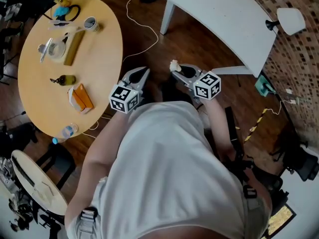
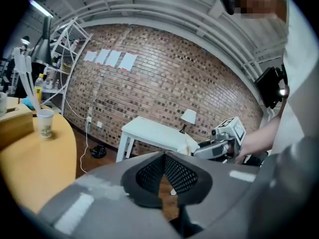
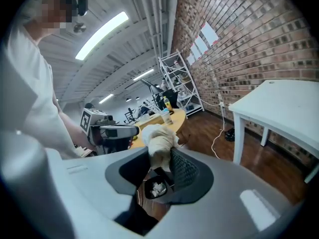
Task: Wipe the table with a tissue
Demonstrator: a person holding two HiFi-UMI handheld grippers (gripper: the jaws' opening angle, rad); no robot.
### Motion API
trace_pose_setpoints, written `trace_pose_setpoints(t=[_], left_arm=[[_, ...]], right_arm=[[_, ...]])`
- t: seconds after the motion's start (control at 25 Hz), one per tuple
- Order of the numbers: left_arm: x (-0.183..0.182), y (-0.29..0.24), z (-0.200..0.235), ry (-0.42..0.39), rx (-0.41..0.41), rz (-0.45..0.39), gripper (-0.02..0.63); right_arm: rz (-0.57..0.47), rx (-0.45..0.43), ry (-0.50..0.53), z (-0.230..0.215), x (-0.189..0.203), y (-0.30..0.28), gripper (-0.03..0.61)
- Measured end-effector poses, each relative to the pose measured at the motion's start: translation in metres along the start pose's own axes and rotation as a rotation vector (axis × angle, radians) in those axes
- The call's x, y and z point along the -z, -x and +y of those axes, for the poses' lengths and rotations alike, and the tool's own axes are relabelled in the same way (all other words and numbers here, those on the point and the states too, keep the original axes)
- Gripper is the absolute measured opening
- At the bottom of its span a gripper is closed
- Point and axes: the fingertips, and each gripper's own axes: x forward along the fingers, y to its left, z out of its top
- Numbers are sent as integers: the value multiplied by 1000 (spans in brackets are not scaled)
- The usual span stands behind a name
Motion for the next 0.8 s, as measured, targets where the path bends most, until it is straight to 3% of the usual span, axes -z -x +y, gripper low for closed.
trace_pose_setpoints(t=[0.24, 0.64, 0.8], left_arm=[[1, -71, -31, -32, 142, 89, 5], [-31, -194, -88, -66, 289, 105, 5], [-60, -233, -89, -112, 284, 96, 5]], right_arm=[[-56, 170, -56, -44, 15, 62, 124], [-93, 250, -95, -139, 7, 136, 124], [-99, 253, -80, -172, -16, 146, 124]])
